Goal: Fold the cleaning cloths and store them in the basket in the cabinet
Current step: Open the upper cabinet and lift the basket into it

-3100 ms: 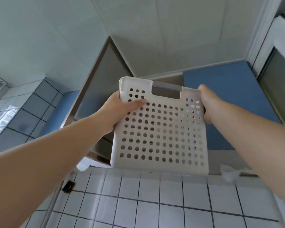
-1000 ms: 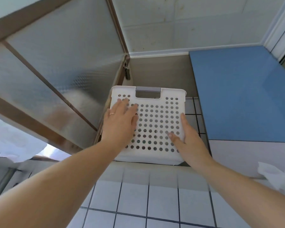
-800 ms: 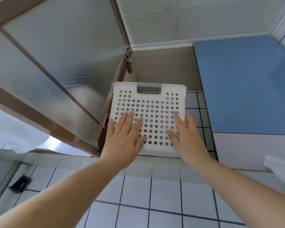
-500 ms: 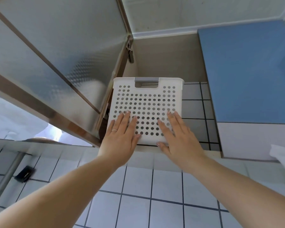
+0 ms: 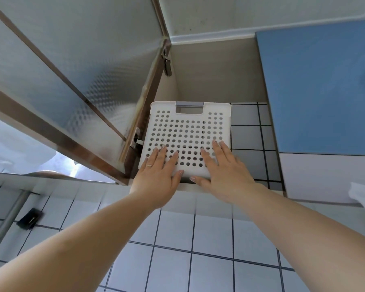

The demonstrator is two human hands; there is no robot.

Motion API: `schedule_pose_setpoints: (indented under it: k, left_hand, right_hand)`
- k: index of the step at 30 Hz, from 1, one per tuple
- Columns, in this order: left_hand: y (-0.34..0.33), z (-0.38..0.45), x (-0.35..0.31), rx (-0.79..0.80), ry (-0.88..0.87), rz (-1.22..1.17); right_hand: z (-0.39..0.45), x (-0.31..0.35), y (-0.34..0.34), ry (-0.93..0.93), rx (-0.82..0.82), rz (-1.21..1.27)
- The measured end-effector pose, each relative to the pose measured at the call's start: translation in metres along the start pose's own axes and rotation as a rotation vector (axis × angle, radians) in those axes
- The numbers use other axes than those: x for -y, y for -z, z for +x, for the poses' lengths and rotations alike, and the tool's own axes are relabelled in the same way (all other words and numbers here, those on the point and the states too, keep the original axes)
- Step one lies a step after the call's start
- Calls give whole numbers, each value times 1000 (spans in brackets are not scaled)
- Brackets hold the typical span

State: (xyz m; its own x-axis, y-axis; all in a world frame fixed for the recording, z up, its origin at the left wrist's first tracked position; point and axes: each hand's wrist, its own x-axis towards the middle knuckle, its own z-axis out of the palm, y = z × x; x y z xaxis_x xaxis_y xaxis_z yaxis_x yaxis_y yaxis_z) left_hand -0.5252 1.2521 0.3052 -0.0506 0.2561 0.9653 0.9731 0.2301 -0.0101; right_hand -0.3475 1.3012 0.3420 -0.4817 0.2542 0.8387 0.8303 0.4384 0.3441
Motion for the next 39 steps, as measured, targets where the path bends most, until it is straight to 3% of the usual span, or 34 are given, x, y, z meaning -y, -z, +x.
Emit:
schedule_pose_setpoints:
  k: [11,24,26,30,32,36,39]
  left_hand:
    - [1,16,-4,223,74,-30]
    - [-1,20,0,294,59,-77]
    - [5,14,-1,233,43,-206]
    - [28,-24,-2,-50,76,-571]
    - [40,-46,5,-78,130,-648]
    - [65,-87,32,-25,363,-779]
    - [89,-118,56,-150,569,-855]
  right_hand:
    - [13,4,-5,-48,156,5]
    - [14,-1,-10,-40,166,35]
    - [10,-2,-8,-22,107,70]
    - [-12,8,-4,114,-70,131]
    - [-27,21,-3,219,-100,128]
    - [-48,52,8,372,-159,143]
    - [-59,75,19,443,-202,178]
